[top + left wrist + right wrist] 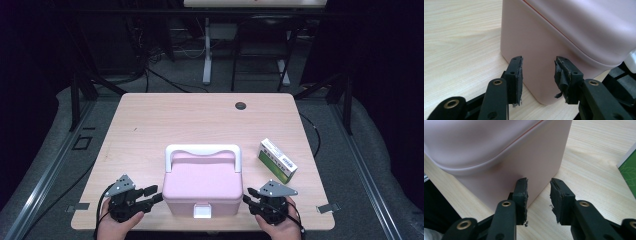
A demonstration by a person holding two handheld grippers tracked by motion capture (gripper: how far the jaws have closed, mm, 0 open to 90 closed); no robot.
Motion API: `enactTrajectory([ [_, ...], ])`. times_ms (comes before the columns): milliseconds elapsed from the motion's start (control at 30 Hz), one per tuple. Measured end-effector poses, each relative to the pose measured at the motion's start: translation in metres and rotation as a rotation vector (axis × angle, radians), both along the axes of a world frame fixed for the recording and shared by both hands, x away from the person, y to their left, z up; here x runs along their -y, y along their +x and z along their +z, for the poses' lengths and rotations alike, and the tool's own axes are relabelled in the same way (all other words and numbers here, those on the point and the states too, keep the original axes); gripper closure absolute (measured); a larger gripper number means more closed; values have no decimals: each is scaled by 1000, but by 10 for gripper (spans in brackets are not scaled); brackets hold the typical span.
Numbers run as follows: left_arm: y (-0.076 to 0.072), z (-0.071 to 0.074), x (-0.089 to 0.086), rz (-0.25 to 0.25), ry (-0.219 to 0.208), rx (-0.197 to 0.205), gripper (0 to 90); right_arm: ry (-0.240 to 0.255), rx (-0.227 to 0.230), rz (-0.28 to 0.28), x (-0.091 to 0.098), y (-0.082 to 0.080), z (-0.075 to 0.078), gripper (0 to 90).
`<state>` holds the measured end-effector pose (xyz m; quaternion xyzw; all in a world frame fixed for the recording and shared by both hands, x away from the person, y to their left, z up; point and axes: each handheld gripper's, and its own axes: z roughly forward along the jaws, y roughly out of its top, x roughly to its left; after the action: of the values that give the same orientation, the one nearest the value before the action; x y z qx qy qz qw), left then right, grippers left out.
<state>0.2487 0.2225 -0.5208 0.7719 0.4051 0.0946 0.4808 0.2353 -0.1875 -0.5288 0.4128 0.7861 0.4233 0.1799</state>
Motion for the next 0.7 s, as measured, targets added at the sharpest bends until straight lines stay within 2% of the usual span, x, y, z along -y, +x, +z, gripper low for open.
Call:
enactTrajectory([
  [133,0,2,-1,2,7,17,562,8,12,3,3,0,3,648],
  [700,0,11,-7,0,14,28,557,10,38,3,6,-1,10,607],
])
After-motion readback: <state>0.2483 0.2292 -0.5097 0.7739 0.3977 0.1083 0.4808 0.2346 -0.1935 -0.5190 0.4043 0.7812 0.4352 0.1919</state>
